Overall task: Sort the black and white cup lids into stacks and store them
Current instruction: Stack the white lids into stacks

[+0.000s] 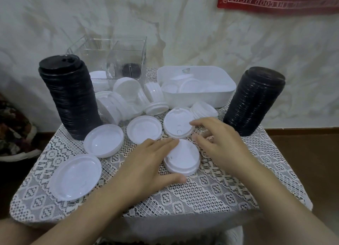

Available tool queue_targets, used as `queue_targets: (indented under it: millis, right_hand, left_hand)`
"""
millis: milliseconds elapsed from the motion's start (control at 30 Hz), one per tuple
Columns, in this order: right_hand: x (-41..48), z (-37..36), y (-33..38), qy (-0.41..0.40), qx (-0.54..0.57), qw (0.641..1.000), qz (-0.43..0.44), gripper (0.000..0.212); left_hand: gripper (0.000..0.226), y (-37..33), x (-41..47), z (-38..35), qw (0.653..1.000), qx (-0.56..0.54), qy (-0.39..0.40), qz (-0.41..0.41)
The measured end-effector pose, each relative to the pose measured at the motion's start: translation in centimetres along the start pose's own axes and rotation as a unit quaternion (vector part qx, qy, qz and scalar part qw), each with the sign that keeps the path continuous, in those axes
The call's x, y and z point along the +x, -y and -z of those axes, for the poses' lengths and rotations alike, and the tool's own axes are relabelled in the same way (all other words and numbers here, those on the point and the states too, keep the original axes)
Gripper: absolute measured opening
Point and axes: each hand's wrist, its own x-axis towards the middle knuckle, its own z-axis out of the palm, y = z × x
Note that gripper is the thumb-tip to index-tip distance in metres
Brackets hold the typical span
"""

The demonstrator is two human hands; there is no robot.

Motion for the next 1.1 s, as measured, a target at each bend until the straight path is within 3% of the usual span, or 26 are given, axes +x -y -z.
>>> queue_targets:
  millis: [133, 267, 467, 633, 1100]
  right_hand:
    - [2.0, -1.6, 0.2, 0.037, -0.056, 0.998, 0.011, 0.053]
    - [3.8, -1.7, 0.4, 0.068, -0.087, 0.994, -0.001, 0.057]
    - [3.8, -1.1, 0.2, 0.008, -0.057, 0.998, 0.005, 0.032]
    - [3.3, -1.5, 0.6, 0.052, -0.040, 0.998, 0.007, 0.039]
    - [3.9, -1.6, 0.4, 0.000, -0.020, 1.000, -0.005, 0.021]
  left_hand:
    - [0.097, -0.2, -0.1, -0.2, 1.000, -0.001, -0.019, 0.002]
    - [0.092, -0.4, 0.0, 0.1, 0.999, 0.013, -0.034, 0.004]
    - [0.094, -0.6, 0.1, 0.2, 0.999, 0.021, -0.030, 0.013]
    - [0.097, -0.5, 0.1, 0.3, 1.000, 0.018, -0.013, 0.017]
    - [0.099, -1.0, 0.4, 0.8, 0.998, 0.003, -0.015, 0.055]
